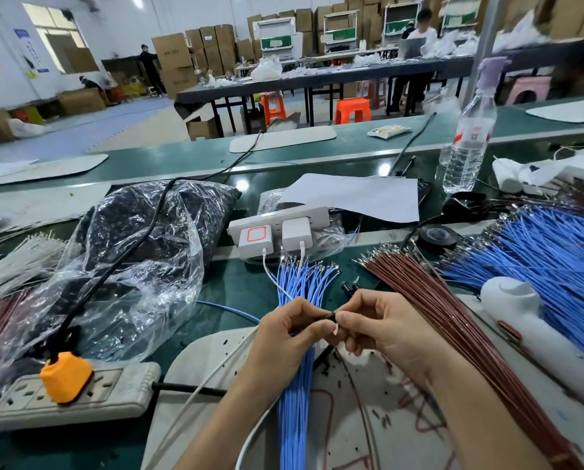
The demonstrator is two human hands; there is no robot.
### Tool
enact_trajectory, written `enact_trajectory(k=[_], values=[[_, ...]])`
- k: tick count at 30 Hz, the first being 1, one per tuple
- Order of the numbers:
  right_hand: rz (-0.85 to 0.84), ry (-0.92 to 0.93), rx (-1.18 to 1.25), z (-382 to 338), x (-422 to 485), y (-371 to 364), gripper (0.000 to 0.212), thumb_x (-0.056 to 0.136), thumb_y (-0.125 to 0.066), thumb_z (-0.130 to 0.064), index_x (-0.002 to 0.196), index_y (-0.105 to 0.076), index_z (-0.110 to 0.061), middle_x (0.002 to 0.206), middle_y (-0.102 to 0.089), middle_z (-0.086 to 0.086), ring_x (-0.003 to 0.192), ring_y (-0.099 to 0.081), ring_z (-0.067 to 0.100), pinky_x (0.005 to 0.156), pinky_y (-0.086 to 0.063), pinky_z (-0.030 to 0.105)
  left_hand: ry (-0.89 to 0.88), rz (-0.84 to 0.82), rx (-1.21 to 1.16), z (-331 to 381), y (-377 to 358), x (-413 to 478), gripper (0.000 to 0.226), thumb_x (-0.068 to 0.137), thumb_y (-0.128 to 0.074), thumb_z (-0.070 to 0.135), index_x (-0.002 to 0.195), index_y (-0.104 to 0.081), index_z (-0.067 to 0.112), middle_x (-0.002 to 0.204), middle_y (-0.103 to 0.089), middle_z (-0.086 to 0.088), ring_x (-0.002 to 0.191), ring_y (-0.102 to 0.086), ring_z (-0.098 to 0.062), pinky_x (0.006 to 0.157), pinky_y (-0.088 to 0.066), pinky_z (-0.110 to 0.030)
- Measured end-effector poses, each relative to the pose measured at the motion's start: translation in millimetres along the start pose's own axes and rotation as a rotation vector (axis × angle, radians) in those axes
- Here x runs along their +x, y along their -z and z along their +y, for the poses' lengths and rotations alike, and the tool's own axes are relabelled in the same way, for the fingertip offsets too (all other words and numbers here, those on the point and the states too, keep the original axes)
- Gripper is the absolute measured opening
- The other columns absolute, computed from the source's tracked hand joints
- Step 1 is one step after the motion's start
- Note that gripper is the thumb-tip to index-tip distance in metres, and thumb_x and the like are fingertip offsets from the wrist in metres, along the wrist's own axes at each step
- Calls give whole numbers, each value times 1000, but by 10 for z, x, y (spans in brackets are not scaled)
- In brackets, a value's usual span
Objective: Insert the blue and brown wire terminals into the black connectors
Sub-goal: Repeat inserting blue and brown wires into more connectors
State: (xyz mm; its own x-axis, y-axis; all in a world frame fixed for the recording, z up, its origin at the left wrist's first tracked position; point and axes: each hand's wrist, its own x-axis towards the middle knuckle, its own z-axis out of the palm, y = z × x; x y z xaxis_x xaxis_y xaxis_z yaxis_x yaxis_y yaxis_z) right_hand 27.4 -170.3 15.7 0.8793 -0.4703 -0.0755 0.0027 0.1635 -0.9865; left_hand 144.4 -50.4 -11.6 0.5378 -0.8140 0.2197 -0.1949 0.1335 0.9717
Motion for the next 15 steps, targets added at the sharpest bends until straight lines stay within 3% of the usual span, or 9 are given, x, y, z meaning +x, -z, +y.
enact_trajectory(k=[8, 15], values=[[35, 92, 148, 72, 43, -112, 9, 86, -58, 8, 89, -54, 0, 64, -60, 11, 53, -54, 17, 54, -49, 24, -36, 72, -87, 68, -18, 19, 18, 72, -67, 21, 83, -65, 7, 68, -70, -3, 61, -64, -12, 63, -51, -18], [94, 114, 197, 85, 72, -50, 8, 85, -58, 9, 86, -60, 1, 62, -64, 8, 53, -57, 16, 53, -50, 23, -50, -3, -26, 108, 15, 2, 21, 88, -58, -3, 103, -66, 8, 88, -73, -1, 82, -68, -11, 77, -50, -18]])
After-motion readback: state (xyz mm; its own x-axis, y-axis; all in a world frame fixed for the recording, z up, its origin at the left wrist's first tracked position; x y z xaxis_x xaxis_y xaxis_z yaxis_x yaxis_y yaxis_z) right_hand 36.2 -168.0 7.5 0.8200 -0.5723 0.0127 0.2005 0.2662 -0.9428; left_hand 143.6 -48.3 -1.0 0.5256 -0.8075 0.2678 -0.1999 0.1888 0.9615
